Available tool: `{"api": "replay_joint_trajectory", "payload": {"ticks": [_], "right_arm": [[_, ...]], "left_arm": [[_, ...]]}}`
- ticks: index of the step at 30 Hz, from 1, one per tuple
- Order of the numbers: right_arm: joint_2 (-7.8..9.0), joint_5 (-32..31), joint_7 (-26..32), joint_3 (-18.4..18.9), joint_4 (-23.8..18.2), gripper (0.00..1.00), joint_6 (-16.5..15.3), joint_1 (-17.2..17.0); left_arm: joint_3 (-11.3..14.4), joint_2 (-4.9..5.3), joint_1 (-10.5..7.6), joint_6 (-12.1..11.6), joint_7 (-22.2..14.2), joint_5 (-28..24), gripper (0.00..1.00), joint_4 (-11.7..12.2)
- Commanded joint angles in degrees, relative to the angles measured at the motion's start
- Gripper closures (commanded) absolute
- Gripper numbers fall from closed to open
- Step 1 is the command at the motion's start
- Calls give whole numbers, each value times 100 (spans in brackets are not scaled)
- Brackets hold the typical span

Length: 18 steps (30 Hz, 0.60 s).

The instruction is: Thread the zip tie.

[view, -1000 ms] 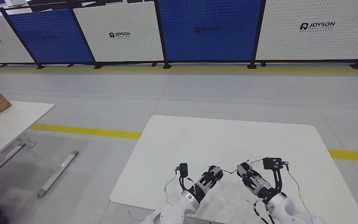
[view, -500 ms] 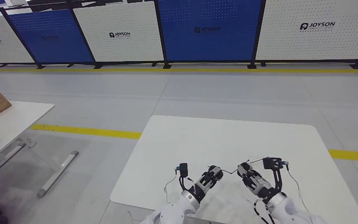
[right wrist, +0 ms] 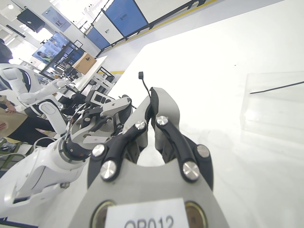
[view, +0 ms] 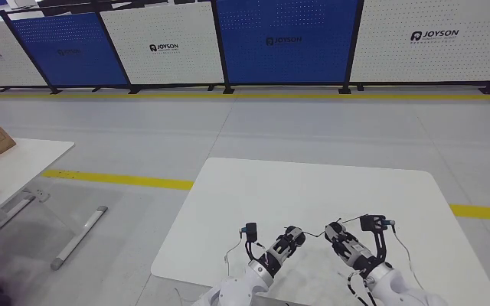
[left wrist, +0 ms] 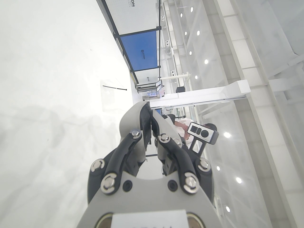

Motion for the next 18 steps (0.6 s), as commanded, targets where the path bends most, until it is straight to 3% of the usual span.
{"api": "replay_joint_trajectory", "payload": {"ticks": [1,18], "right_arm": [[0,-3,-17,10,-10,100,7,-5],[9,-10,-19,56,-80,100,13,-60]], "left_arm": [[0,0,0,0,0,0,100,0],[0,0,0,0,0,0,100,0]]}}
